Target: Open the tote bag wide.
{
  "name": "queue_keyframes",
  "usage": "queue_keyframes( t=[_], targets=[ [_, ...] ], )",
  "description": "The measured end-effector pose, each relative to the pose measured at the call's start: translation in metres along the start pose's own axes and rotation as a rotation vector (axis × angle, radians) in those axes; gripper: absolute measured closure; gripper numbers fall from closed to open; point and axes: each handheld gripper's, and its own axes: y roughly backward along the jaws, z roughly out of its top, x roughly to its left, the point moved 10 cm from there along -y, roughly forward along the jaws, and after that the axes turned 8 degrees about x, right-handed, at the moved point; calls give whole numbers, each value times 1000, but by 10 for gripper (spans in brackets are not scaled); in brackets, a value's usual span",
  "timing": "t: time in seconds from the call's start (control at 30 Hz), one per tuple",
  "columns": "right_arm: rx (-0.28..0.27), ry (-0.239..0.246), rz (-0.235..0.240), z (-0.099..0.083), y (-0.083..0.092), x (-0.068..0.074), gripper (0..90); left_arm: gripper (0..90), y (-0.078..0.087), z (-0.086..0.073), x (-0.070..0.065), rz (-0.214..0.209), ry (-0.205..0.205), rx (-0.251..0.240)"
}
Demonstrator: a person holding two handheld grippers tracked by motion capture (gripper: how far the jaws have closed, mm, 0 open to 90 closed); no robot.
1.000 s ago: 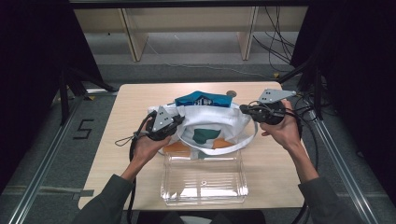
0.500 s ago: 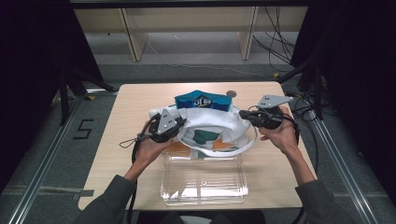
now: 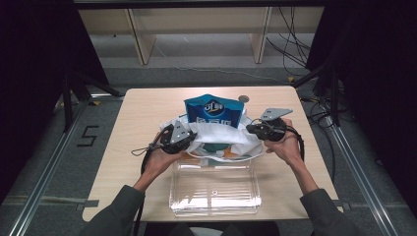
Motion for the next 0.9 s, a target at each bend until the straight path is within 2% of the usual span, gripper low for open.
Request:
queue_keyframes(
  t=[0.07,0.13,0.2,0.23,0.3,0.33,0.37,0.4,0.43,0.47,0.5,0.53,0.57,0.6,0.63,0.7,0.77,0.8,0.87,0.9],
  targets=[
    [8,6,0,-5,-5,-1,888,842,-4,-3,-3,-20,24,8],
    [24,-11,16,-10,-9,2,887,841,-5,-6,-4,-39,15,32],
    [31,-9,26,-15,-13,2,887,841,-6,-9,-4,-47,15,41],
    [37,-33,37,-17,-15,3,887,841,-6,-10,-4,-50,1,48],
    [39,-47,56,-19,-17,4,886,840,-7,-13,-5,-62,4,64],
    [50,-46,63,-20,-18,4,886,840,-8,-14,-5,-65,16,67],
    [55,-36,65,-21,-18,3,886,840,-8,-15,-5,-70,8,70],
    [42,-47,65,-20,-20,4,886,841,-9,-16,-4,-73,12,73],
    [53,-62,74,-22,-21,5,886,840,-9,-16,-5,-79,25,74],
    [55,-67,82,-23,-22,6,886,840,-10,-17,-4,-86,12,77],
    [57,-51,82,-24,-24,6,886,840,-11,-18,-5,-90,27,76],
    [66,-37,79,-26,-26,6,885,840,-11,-20,-5,-93,13,86],
    [73,-37,92,-28,-28,8,885,840,-11,-21,-6,-96,34,85],
    [63,-57,91,-28,-31,9,885,839,-12,-22,-6,-102,40,82],
    [61,-63,97,-29,-32,9,885,838,-11,-24,-4,-98,20,105],
    [61,-76,104,-31,-33,10,883,837,-11,-24,-5,-105,37,106],
    [72,-74,113,-32,-32,9,874,836,-13,-23,-7,-122,72,89],
    [47,-82,99,-30,-32,7,853,835,-13,-24,-6,-126,74,97],
    [42,-115,95,-28,-29,6,774,830,-12,-24,-6,-142,103,94],
    [36,-115,99,-27,-25,5,751,820,-10,-24,-4,-143,117,90]
  ],
)
